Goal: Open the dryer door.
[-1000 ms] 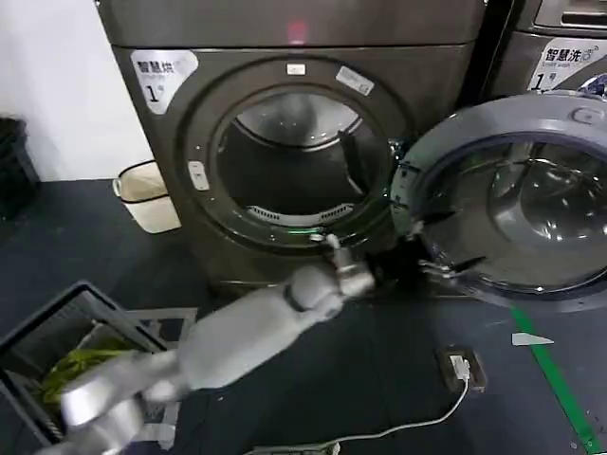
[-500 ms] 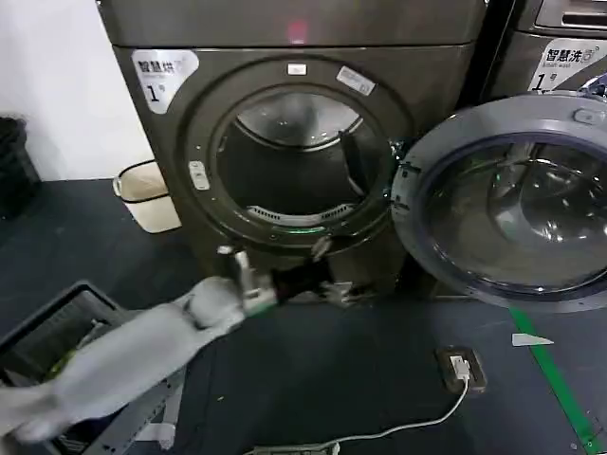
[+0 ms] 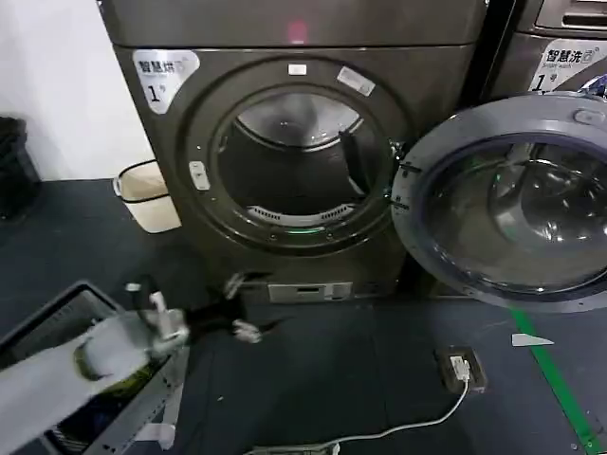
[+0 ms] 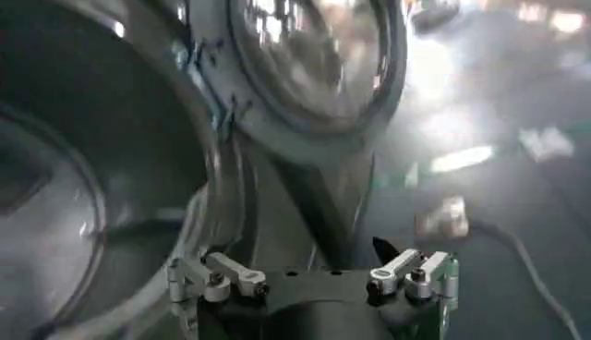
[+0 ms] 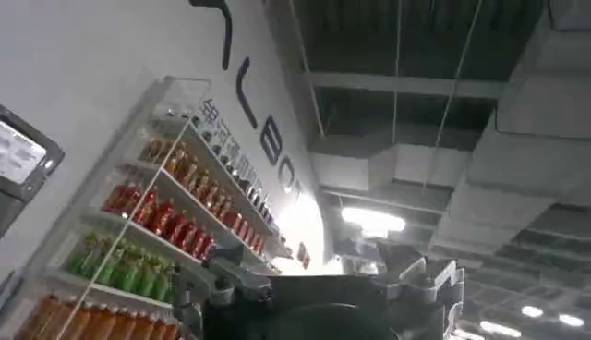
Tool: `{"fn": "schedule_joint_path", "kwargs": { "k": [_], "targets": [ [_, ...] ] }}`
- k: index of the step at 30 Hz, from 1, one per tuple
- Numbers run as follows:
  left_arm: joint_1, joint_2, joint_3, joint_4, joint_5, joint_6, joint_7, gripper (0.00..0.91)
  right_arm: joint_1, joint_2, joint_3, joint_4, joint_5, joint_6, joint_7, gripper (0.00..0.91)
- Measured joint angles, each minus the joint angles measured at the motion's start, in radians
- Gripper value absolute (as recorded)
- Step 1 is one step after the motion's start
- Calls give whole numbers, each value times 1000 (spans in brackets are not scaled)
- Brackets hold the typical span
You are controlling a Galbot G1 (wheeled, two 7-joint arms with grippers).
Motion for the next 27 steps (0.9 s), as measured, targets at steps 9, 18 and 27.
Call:
{"fn": "schedule_joint_path", "kwargs": {
  "k": [9, 18, 27],
  "targets": [
    [96, 269, -67, -65, 45, 81, 0, 907, -1, 2, 10, 3, -4, 1, -2, 907],
    [132, 409, -71, -40, 88, 194, 26, 907, -12, 1, 10, -5, 1, 3, -6, 907],
    [194, 494, -96, 12, 78, 170, 48, 907, -15, -5, 10, -17, 0, 2, -13, 907]
  ]
}}
